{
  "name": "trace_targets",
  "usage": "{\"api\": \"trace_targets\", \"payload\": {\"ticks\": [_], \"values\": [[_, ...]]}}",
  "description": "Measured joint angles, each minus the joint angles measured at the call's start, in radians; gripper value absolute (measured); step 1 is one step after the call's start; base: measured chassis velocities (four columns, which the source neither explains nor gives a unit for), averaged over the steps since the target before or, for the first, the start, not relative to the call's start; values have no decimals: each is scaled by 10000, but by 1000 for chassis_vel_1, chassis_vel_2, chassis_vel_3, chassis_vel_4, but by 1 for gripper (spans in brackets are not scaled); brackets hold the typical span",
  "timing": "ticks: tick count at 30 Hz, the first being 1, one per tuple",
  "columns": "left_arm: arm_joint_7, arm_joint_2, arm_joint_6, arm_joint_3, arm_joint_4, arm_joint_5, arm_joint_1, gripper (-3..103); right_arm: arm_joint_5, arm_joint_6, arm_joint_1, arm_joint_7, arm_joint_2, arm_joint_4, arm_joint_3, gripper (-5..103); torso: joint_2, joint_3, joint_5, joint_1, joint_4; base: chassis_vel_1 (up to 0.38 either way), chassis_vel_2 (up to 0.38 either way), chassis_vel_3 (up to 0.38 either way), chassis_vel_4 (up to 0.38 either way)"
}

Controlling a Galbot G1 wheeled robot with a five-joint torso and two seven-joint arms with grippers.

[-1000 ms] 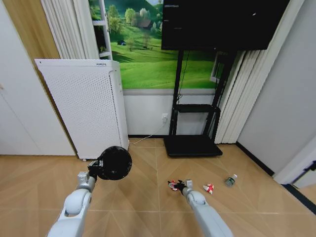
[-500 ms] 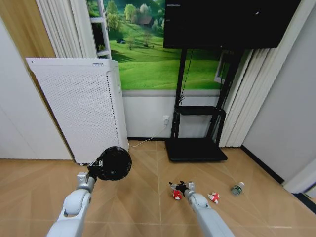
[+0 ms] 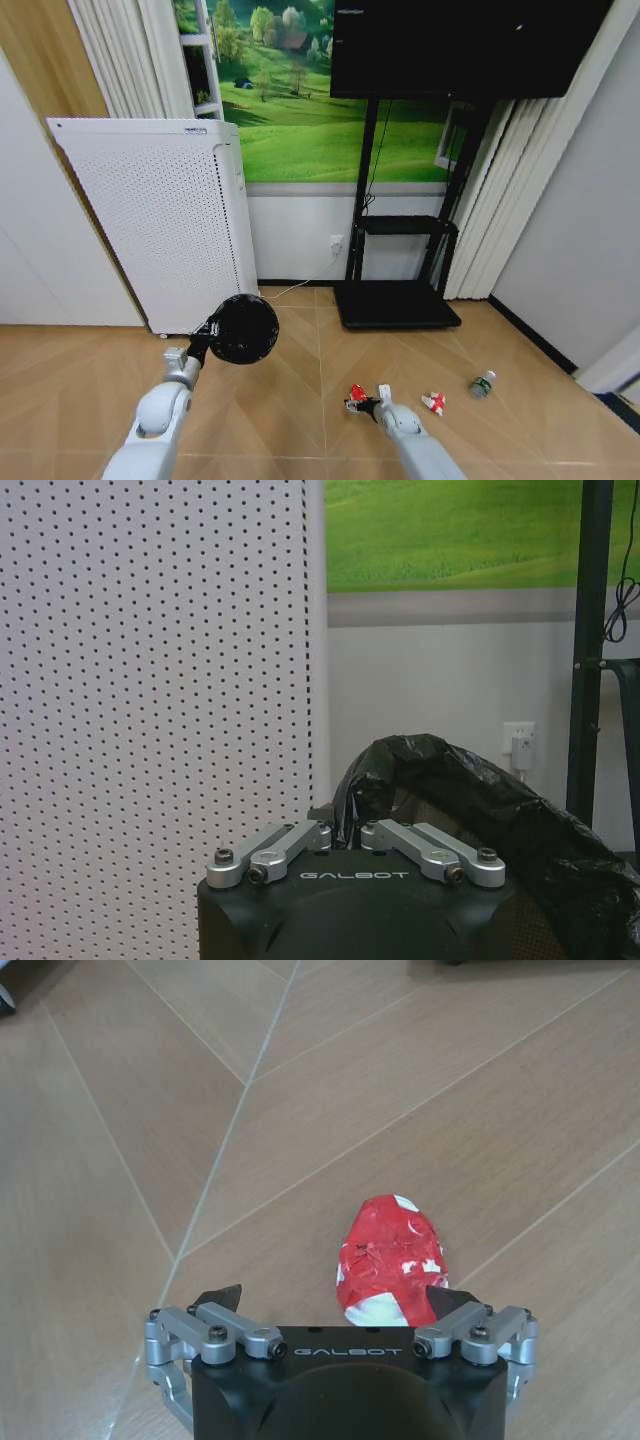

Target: Pick up the trash bin and place the garbage on the floor into it.

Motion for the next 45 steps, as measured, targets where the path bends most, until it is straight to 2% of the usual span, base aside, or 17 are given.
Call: {"api": "trace_targets", "payload": {"ticks": [4, 11, 26, 43, 45], "values": [[-14, 92, 40, -86, -95, -24, 49, 7, -341, 686, 238, 78, 170, -623, 239, 100, 0, 2, 1, 1, 0, 0, 0, 0, 0], [-16, 61, 77, -172, -191, -21, 150, 7, -365, 713, 358, 148, 182, -664, 453, 100, 0, 1, -1, 1, 0, 0, 0, 0, 0], [-2, 40, 126, -175, -308, -154, 234, 7, -1117, 1449, 1359, 125, 538, -2625, 1184, 100, 0, 1, -1, 2, 0, 0, 0, 0, 0], [-12, -12, 172, -169, -308, -229, 188, 7, -1807, 1757, 1826, 242, 645, -3579, 1547, 100, 0, 2, 0, 2, -1, 0, 0, 0, 0], [-20, -11, 173, -175, -308, -228, 186, 7, -1824, 1757, 1826, 243, 645, -3579, 1563, 103, 0, 1, -1, 2, -1, 0, 0, 0, 0]]}}
